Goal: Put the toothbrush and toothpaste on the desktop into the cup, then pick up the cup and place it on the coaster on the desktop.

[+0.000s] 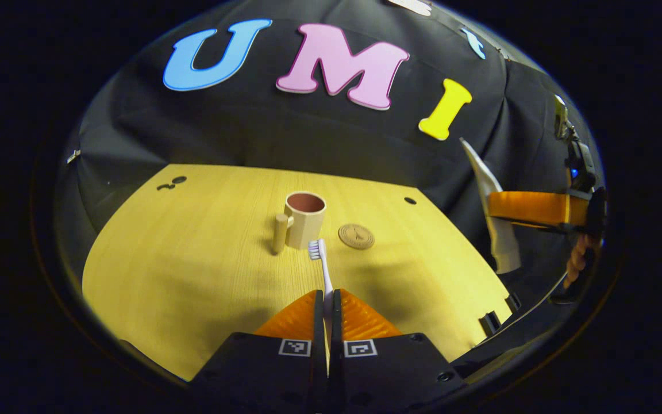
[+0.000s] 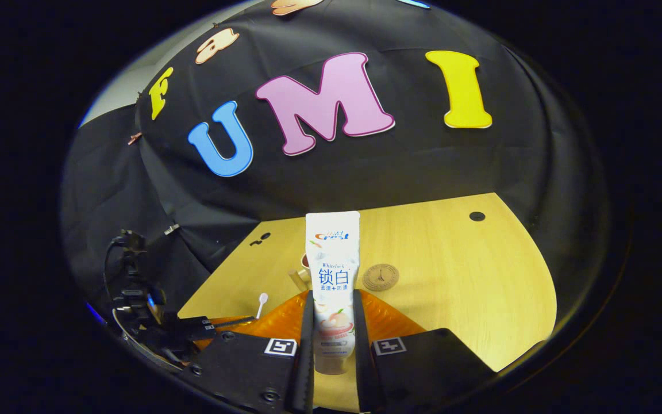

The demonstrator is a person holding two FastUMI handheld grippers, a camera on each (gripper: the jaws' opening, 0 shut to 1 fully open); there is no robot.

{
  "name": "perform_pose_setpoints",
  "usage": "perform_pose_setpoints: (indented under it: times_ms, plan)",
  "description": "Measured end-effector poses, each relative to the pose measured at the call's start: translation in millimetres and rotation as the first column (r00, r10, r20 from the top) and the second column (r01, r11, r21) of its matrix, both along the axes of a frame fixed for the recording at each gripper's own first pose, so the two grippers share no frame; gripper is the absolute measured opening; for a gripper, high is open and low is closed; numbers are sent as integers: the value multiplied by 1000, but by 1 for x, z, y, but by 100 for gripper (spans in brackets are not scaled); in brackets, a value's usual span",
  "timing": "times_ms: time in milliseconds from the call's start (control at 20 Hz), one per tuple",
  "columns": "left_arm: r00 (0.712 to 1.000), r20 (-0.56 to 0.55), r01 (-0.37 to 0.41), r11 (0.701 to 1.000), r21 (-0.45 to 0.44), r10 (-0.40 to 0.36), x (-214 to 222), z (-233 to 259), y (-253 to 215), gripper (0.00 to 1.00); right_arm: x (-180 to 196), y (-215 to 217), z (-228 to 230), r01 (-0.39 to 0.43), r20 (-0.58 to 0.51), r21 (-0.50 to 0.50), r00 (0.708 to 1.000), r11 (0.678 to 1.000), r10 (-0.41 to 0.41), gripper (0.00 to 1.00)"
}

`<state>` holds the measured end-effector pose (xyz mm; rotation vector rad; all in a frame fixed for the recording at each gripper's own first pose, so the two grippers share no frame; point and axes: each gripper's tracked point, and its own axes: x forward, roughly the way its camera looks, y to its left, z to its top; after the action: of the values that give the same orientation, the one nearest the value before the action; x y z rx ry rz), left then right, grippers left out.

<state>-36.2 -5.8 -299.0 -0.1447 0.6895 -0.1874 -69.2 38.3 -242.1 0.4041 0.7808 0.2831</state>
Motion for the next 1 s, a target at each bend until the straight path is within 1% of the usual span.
perform_pose_setpoints:
  times_ms: [250, 450, 650, 850, 1000]
  plan:
    - [994, 101, -38, 999, -37, 41, 0, 60, 5, 6, 39, 35, 6, -49, 62, 49, 997, 998, 46, 33]
    - [985, 151, -68, 995, -71, 78, -1, 95, 9, 6, 75, 62, 4, -95, 106, 77, 991, 992, 87, 33]
    - [976, 184, -102, 992, -68, 113, -1, 113, 15, 6, 113, 85, -10, -109, 124, 123, 988, 986, 94, 33]
    - [973, 184, -128, 990, -58, 137, -8, 115, 15, 6, 149, 104, -34, -96, 119, 174, 990, 980, 76, 33]
    - [971, 177, -153, 987, -53, 160, -15, 114, 17, 6, 171, 115, -58, -94, 110, 172, 991, 981, 76, 33]
